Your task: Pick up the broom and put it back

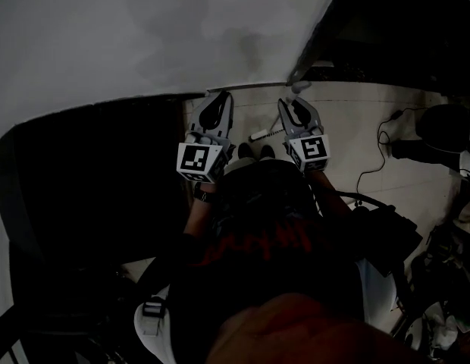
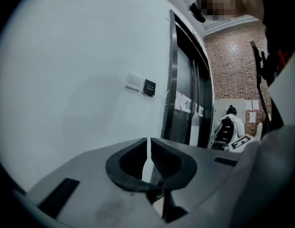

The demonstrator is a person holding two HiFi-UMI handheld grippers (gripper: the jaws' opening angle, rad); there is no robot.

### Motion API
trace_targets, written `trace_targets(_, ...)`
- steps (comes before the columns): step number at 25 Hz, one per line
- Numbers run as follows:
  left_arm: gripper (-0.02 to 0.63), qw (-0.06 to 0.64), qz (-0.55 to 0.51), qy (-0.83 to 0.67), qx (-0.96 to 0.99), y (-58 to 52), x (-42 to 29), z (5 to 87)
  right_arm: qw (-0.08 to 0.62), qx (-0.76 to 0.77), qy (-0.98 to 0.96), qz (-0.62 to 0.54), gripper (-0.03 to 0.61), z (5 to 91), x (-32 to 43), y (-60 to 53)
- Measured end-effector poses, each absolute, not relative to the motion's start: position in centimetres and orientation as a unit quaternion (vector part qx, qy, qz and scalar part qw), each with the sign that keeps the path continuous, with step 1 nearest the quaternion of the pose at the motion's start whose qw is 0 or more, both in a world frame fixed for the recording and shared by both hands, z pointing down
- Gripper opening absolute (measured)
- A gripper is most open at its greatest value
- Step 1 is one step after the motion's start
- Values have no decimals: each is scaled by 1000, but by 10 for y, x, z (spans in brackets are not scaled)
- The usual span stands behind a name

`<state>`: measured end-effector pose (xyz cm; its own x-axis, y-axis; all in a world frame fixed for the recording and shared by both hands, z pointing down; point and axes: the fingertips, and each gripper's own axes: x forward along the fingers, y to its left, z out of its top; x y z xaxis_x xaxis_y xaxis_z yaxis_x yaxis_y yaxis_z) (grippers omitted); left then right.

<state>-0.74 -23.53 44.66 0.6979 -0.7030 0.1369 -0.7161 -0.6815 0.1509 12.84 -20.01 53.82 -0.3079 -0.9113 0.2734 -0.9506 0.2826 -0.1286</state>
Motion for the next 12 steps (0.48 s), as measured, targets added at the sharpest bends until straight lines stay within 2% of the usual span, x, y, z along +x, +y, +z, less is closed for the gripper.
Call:
trace_targets(8,9,123,61,-409,902,-218,-16,466,202,546,-769,266,92,751,112,-237)
trace_targets(12,9,129,77,-430,890,-207,-40,470,273,512,-761,290,89,820,97,-264)
